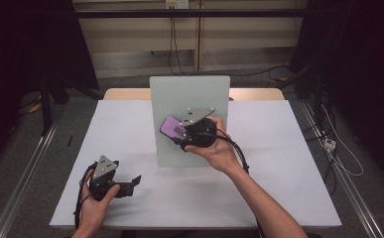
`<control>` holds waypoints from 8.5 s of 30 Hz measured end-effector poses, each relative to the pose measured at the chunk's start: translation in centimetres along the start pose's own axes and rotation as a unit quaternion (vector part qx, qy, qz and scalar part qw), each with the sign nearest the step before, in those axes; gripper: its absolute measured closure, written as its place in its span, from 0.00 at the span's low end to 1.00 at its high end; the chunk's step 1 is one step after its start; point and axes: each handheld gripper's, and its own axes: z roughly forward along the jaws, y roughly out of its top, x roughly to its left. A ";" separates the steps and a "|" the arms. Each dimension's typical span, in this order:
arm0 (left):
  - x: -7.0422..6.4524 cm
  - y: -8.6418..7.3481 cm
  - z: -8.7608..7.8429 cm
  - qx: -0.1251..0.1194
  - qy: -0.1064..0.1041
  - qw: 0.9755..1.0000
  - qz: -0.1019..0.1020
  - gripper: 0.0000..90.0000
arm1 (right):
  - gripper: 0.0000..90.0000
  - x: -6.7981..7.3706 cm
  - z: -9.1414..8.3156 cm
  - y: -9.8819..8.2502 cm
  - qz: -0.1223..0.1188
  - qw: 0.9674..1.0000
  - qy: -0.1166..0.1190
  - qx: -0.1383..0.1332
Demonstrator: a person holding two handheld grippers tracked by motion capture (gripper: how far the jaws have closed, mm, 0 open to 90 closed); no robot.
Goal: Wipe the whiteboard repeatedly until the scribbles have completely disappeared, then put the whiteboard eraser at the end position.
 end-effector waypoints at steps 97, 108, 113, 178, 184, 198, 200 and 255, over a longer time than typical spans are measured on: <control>0.3 -0.3 -0.2 0.001 0.004 1.000 -0.007 0.06 | 0.47 1.4 1.4 -1.5 0.026 0.999 0.035 -0.006; 0.4 -0.3 -0.3 0.000 0.005 1.000 -0.010 0.06 | 0.47 1.0 0.2 -2.1 0.050 0.998 0.038 -0.030; 0.2 -0.2 -0.3 0.002 0.005 1.000 -0.005 0.06 | 0.47 1.0 -0.4 -2.5 0.054 0.997 0.042 -0.027; 0.3 -0.6 -1.2 -0.006 0.021 1.000 -0.020 0.06 | 0.47 3.2 -2.4 -8.5 0.062 0.981 0.153 0.099; 0.3 -0.5 -1.3 -0.007 0.020 1.000 -0.017 0.06 | 0.47 3.9 -2.1 -8.7 0.056 0.979 0.162 0.115; 0.3 -0.4 -1.0 -0.007 0.018 1.000 -0.017 0.06 | 0.47 4.3 -1.3 -9.4 0.047 0.977 0.153 0.144; 0.3 -0.4 -0.9 -0.006 0.016 1.000 -0.016 0.06 | 0.47 4.4 -1.0 -9.3 0.042 0.976 0.154 0.148; 0.4 -0.4 -0.7 -0.002 0.015 1.000 -0.021 0.06 | 0.11 4.1 -0.1 -10.2 0.114 0.980 0.124 0.106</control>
